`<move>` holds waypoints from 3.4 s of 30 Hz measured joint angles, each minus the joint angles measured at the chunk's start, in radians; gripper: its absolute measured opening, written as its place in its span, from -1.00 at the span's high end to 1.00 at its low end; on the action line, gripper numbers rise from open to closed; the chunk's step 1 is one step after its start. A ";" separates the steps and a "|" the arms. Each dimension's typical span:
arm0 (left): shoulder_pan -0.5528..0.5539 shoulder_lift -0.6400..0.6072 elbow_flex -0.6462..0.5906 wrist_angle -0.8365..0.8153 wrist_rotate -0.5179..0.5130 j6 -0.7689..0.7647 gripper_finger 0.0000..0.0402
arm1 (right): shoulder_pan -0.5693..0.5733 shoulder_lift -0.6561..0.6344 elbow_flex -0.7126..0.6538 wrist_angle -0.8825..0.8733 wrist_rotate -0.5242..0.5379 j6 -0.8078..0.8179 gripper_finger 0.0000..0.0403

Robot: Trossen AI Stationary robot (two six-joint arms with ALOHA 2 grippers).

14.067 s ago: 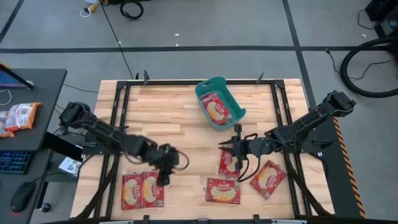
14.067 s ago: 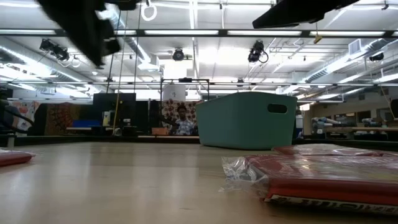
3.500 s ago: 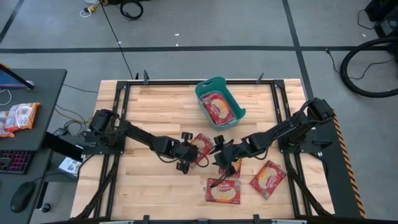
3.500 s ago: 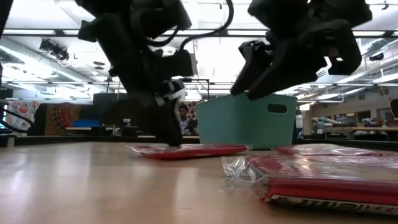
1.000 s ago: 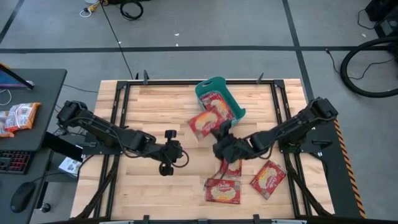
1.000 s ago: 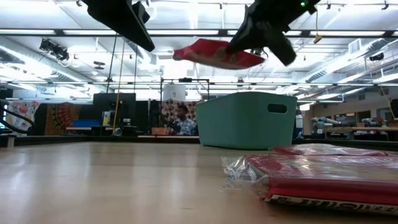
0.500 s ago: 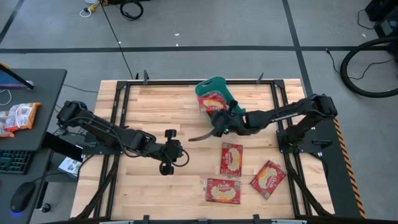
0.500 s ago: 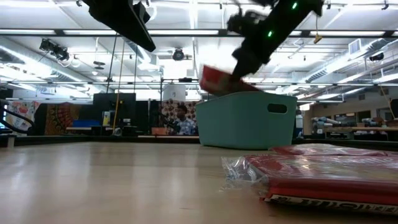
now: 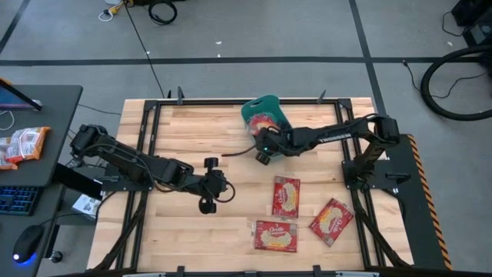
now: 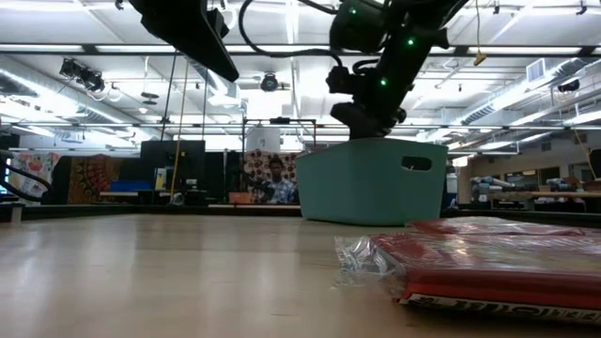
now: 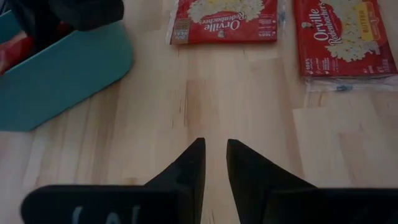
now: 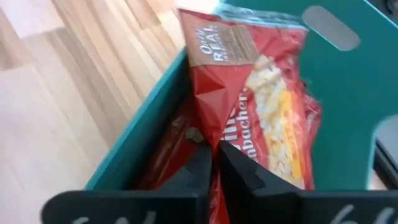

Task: Sort popcorn bags into baskets
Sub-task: Put the red popcorn bag into the green bin

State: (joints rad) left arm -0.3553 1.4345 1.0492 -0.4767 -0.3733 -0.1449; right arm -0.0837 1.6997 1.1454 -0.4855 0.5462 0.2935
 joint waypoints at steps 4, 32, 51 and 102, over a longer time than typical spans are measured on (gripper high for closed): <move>-0.002 0.000 0.000 -0.002 0.000 -0.001 0.65 | 0.001 -0.009 0.001 0.034 -0.020 -0.005 0.71; -0.002 0.000 0.001 -0.005 0.029 -0.028 0.65 | 0.306 -0.150 0.033 -0.042 -0.294 -0.328 0.30; 0.001 0.052 0.001 0.097 0.029 -0.002 0.65 | 0.538 -0.150 -0.268 -0.232 -0.291 0.031 0.30; 0.054 0.327 0.000 0.354 0.064 0.105 0.65 | 0.822 -0.146 -0.498 0.007 0.081 -0.218 0.31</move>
State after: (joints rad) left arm -0.3012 1.7619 1.0492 -0.1229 -0.3092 -0.0402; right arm 0.7380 1.5532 0.6473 -0.4784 0.6276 0.0758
